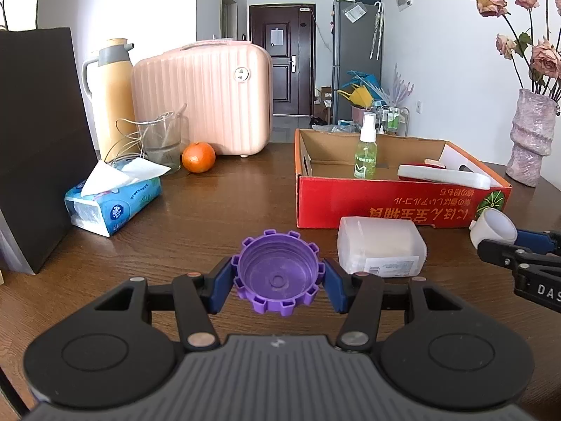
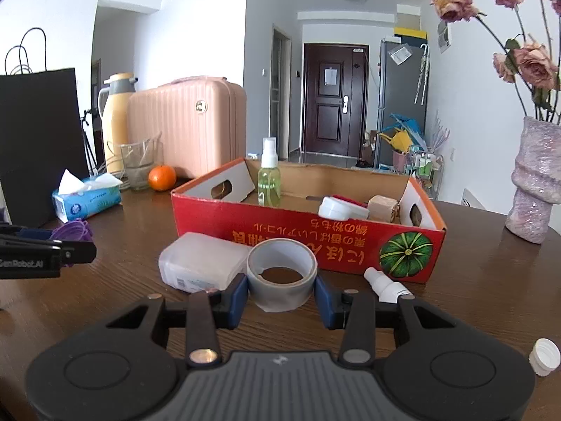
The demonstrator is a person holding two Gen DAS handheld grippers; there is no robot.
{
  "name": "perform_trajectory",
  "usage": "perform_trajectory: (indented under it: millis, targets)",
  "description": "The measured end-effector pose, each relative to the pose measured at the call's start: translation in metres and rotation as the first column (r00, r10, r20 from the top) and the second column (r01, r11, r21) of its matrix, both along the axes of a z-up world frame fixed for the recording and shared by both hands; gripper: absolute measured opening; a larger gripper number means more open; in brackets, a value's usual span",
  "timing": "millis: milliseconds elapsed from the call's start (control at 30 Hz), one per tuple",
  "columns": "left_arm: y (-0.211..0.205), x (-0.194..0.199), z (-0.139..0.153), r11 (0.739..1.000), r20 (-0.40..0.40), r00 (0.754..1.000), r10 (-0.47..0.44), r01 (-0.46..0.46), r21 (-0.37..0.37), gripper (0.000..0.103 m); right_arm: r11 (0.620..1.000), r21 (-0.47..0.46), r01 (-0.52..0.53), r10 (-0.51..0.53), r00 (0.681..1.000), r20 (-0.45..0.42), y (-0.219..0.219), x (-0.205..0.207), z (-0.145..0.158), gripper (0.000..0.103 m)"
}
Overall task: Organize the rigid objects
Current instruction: 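Carry the tape roll and purple cap with both grippers over the box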
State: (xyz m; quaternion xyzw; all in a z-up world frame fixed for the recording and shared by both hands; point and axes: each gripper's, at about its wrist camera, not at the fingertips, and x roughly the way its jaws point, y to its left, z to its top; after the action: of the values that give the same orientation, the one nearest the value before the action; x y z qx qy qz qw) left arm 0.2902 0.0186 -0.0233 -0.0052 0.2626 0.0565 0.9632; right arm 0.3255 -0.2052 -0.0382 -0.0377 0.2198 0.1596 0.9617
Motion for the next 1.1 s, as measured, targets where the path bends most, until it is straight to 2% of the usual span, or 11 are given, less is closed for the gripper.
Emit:
perform_trajectory:
  millis: [567, 1100]
  targets:
    - [-0.035, 0.001, 0.022, 0.999, 0.039, 0.998, -0.047, 0.046, 0.022, 0.055, 0.997, 0.075, 0.025, -0.031, 0.996, 0.079, -0.018, -0.014, 0.027, 0.041]
    - [-0.074, 0.029, 0.044, 0.997, 0.093, 0.993, -0.071, 0.070, 0.014, 0.055, 0.993, 0.101, 0.056, -0.068, 0.990, 0.126, -0.032, 0.013, 0.048, 0.041]
